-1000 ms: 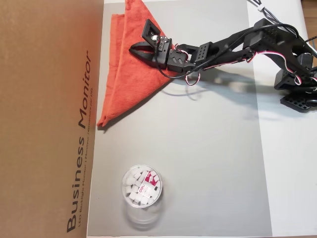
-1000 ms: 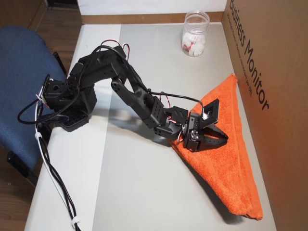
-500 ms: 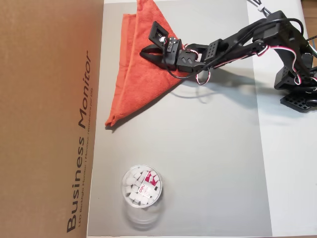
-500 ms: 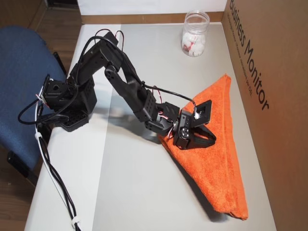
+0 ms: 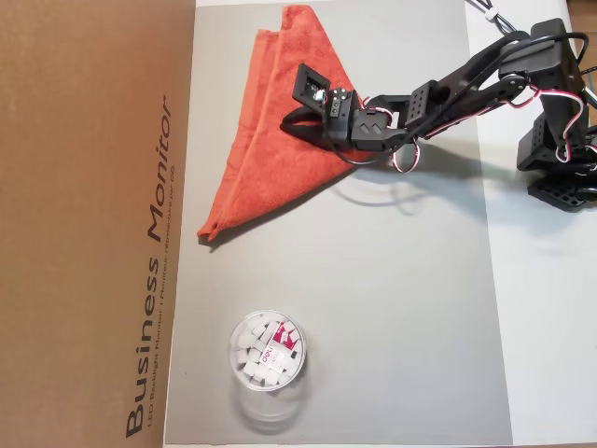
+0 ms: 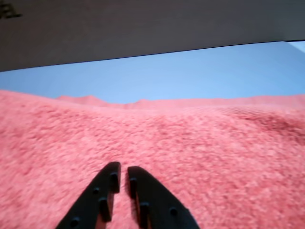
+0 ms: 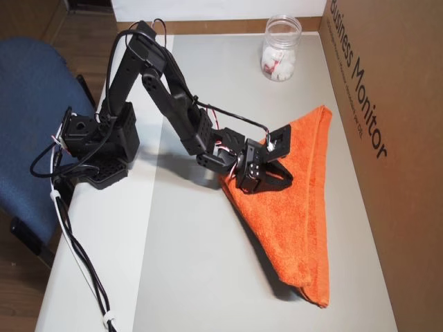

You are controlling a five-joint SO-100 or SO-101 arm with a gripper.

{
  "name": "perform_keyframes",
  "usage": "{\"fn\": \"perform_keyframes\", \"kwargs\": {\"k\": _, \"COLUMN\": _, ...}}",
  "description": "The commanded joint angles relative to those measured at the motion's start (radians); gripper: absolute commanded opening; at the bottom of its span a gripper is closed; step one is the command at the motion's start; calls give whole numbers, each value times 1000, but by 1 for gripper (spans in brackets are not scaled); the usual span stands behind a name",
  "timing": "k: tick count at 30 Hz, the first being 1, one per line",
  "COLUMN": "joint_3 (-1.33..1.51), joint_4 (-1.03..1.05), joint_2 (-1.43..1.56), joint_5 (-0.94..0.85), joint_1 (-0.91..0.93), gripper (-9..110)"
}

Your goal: Fold the blanket.

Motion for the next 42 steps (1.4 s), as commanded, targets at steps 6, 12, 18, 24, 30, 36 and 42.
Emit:
{"fn": "perform_keyframes", "kwargs": {"k": 6, "joint_3": 104, "joint_4": 6, "joint_2": 120, "joint_5": -14, "joint_1": -18, "gripper": 0}}
{"fn": "perform_keyframes", "kwargs": {"k": 12, "joint_3": 207, "joint_4": 6, "joint_2": 196, "joint_5": -15, "joint_1": -14, "gripper": 0}}
{"fn": "perform_keyframes", "kwargs": {"k": 18, "joint_3": 299, "joint_4": 18, "joint_2": 276, "joint_5": -15, "joint_1": -8, "gripper": 0}}
{"fn": "perform_keyframes", "kwargs": {"k": 24, "joint_3": 407, "joint_4": 48, "joint_2": 371, "joint_5": -15, "joint_1": -2, "gripper": 0}}
{"fn": "perform_keyframes", "kwargs": {"k": 30, "joint_3": 522, "joint_4": 49, "joint_2": 477, "joint_5": -15, "joint_1": -9, "gripper": 0}}
{"fn": "perform_keyframes", "kwargs": {"k": 36, "joint_3": 592, "joint_4": 54, "joint_2": 604, "joint_5": -17, "joint_1": -14, "gripper": 0}}
{"fn": "perform_keyframes", "kwargs": {"k": 42, "joint_3": 644, "joint_4": 202, "joint_2": 810, "joint_5": -17, "joint_1": -2, "gripper": 0}}
